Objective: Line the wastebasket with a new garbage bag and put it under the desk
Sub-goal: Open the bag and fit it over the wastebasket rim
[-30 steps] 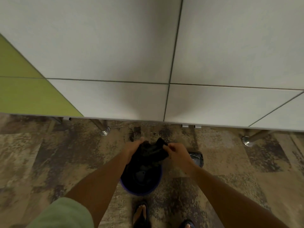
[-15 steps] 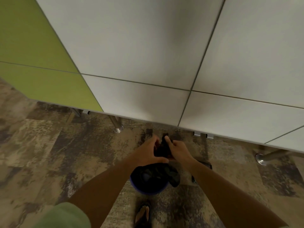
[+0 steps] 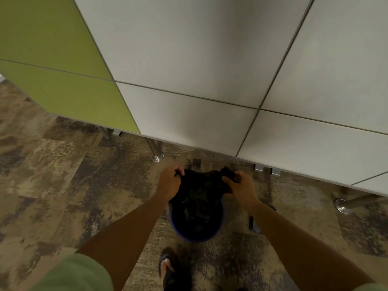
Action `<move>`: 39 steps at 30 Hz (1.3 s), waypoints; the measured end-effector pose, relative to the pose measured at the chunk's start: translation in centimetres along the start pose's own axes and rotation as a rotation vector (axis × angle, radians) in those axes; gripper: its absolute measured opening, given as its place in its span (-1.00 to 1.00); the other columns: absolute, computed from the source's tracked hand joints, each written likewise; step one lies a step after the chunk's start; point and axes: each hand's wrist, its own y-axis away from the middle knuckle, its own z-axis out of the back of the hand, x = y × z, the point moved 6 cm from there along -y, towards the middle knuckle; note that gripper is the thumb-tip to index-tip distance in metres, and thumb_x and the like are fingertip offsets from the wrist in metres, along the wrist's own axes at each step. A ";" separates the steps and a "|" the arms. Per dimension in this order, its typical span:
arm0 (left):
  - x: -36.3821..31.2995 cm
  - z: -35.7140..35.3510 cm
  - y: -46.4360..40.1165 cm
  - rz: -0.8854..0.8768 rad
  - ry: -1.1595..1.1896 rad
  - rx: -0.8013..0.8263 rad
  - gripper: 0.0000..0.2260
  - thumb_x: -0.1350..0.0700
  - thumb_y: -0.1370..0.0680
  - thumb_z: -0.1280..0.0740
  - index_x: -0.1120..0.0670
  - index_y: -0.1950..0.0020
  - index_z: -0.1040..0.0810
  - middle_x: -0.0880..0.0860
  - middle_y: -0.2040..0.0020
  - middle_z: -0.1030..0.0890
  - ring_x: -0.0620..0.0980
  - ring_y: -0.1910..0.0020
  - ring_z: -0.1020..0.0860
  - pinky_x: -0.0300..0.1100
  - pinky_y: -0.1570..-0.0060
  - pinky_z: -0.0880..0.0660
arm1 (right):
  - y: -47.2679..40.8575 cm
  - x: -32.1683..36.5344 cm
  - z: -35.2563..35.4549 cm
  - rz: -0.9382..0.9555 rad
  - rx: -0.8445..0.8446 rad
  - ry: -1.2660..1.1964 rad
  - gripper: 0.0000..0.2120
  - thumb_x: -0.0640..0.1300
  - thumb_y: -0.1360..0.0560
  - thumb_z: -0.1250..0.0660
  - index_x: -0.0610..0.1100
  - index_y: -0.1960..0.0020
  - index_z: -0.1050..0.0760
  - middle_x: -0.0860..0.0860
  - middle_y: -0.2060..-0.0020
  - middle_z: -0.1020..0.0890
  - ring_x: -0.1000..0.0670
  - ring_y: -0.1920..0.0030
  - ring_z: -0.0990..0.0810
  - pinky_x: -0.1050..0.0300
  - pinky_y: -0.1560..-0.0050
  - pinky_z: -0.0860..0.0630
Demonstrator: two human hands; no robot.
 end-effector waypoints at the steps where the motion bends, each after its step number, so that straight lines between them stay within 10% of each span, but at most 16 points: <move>1: 0.4 0.2 -0.2 0.001 -0.030 -0.015 -0.60 0.47 -0.43 -0.17 -0.03 0.33 -0.48 -0.07 0.25 -0.54 -0.20 0.22 -0.49 -0.22 0.14 -0.37 | -0.3 -0.4 0.3 -0.009 -0.028 0.022 -0.82 -0.09 -0.52 -0.46 -0.12 0.00 -0.49 -0.08 0.09 -0.65 -0.06 0.12 -0.68 0.14 0.31 -0.66; 9: 2.7 -1.3 -0.8 0.005 -0.288 0.077 -0.80 0.28 -0.51 -0.32 0.16 -0.10 -0.63 -0.01 -0.06 -0.45 -0.03 -0.01 -0.48 -0.26 0.01 -0.38 | -1.2 -3.8 2.3 -0.077 -0.134 0.342 -0.78 -0.40 -0.46 -0.34 -0.15 -0.02 -0.47 -0.08 0.06 -0.58 -0.13 0.00 -0.59 -0.03 0.11 -0.59; 14: 2.4 -3.6 0.2 -0.073 -0.390 0.251 -0.57 0.05 -0.44 -0.52 0.09 -0.26 -0.52 0.01 -0.23 -0.39 -0.02 -0.10 -0.50 -0.20 -0.10 -0.47 | -0.2 -3.7 1.0 -0.083 -0.097 0.633 -0.53 -0.30 -0.41 -0.39 -0.20 -0.28 -0.35 -0.17 -0.12 -0.50 -0.23 -0.14 -0.51 -0.14 -0.08 -0.55; 19: 2.2 -5.0 0.8 -0.176 -0.463 0.407 -0.39 0.04 -0.46 -0.50 0.04 -0.45 -0.37 -0.01 -0.36 -0.28 0.03 -0.18 -0.51 -0.16 -0.20 -0.48 | 2.6 0.7 -3.8 0.636 -0.188 1.138 -0.75 -0.25 -0.37 -0.39 -0.16 -0.03 -0.45 -0.13 0.07 -0.50 -0.11 0.11 -0.44 0.02 0.09 -0.48; 23: 0.8 -5.3 0.7 -0.271 -0.412 0.466 -0.43 0.07 -0.49 -0.45 0.03 -0.47 -0.36 -0.02 -0.42 -0.25 0.07 -0.15 -0.55 -0.04 -0.13 -0.56 | 4.2 0.9 -8.9 1.004 0.236 0.990 -0.94 -0.19 -0.48 -0.30 -0.13 0.04 -0.50 -0.07 0.15 -0.58 -0.08 0.18 -0.52 0.02 0.15 -0.53; 31: 2.7 -2.0 -0.3 -0.320 -0.649 0.542 -0.21 0.08 -0.42 -0.50 0.12 -0.55 -0.17 -0.01 -0.46 -0.08 0.10 -0.07 -0.56 -0.07 -0.03 -0.58 | 0.5 -3.4 -8.3 0.448 0.405 1.434 -0.53 -0.11 -0.58 -0.27 -0.14 -0.47 -0.30 -0.15 -0.36 -0.45 -0.19 -0.33 -0.46 -0.07 -0.30 -0.42; 39: 6.6 -0.4 0.3 -0.291 -0.972 0.621 -0.18 0.19 -0.38 -0.49 0.16 -0.53 -0.12 0.15 -0.50 -0.01 -0.04 0.38 -0.41 -0.22 0.45 -0.39 | 0.4 -6.4 -5.3 0.263 0.502 1.854 -0.29 0.20 -0.48 -0.33 -0.01 -0.53 -0.21 -0.03 -0.28 -0.59 -0.19 -0.38 -0.40 -0.16 -0.38 -0.16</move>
